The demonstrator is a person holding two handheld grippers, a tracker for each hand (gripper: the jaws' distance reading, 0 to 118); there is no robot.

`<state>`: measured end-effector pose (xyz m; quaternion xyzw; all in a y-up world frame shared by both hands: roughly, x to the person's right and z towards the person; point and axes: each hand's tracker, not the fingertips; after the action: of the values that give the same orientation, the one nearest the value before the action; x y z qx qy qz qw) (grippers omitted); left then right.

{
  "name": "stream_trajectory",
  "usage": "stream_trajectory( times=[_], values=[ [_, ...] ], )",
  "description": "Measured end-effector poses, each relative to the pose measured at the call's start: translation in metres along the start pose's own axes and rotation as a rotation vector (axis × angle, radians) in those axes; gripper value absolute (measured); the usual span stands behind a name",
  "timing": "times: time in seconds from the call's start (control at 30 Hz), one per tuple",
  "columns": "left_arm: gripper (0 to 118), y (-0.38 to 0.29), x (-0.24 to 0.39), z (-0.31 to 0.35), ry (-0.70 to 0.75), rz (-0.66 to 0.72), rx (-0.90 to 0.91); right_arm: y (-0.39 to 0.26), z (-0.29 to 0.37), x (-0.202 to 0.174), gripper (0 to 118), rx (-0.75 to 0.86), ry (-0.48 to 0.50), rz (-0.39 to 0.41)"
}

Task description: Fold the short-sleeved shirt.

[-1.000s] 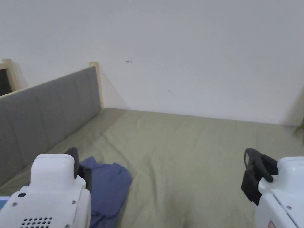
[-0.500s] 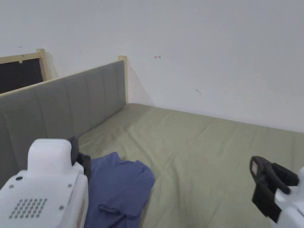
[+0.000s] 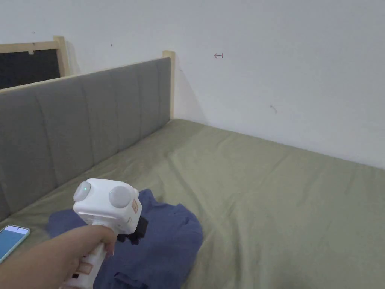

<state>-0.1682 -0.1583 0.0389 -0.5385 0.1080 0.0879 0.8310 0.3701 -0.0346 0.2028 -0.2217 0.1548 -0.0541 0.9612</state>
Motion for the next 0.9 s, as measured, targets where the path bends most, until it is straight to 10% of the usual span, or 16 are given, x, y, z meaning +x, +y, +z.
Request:
stream_trajectory(
  times=[0.07,0.1,0.4,0.5,0.57,0.9],
  values=[
    [104,0.004,0.001,-0.024,0.001,-0.023,-0.02,-0.004,-0.01,0.002,0,-0.023,-0.016,0.019],
    [118,0.007,-0.001,-0.036,0.0,-0.029,-0.022,-0.006,-0.015,0.003,0,-0.034,-0.019,0.024],
    [114,0.009,-0.012,-0.096,0.04,-0.026,-0.084,-0.026,-0.045,-0.009,0,-0.152,0.063,0.038],
    [77,0.004,-0.006,-0.082,0.005,-0.038,-0.054,-0.031,-0.046,-0.013,0,-0.163,0.078,0.041],
    [0,-0.002,0.007,-0.067,-0.003,-0.102,0.009,-0.032,-0.043,-0.013,0,-0.167,0.085,0.031],
    [0,-0.005,0.014,0.052,-0.049,-0.12,0.193,-0.007,0.025,-0.01,0,-0.064,0.098,0.058]
  ],
)
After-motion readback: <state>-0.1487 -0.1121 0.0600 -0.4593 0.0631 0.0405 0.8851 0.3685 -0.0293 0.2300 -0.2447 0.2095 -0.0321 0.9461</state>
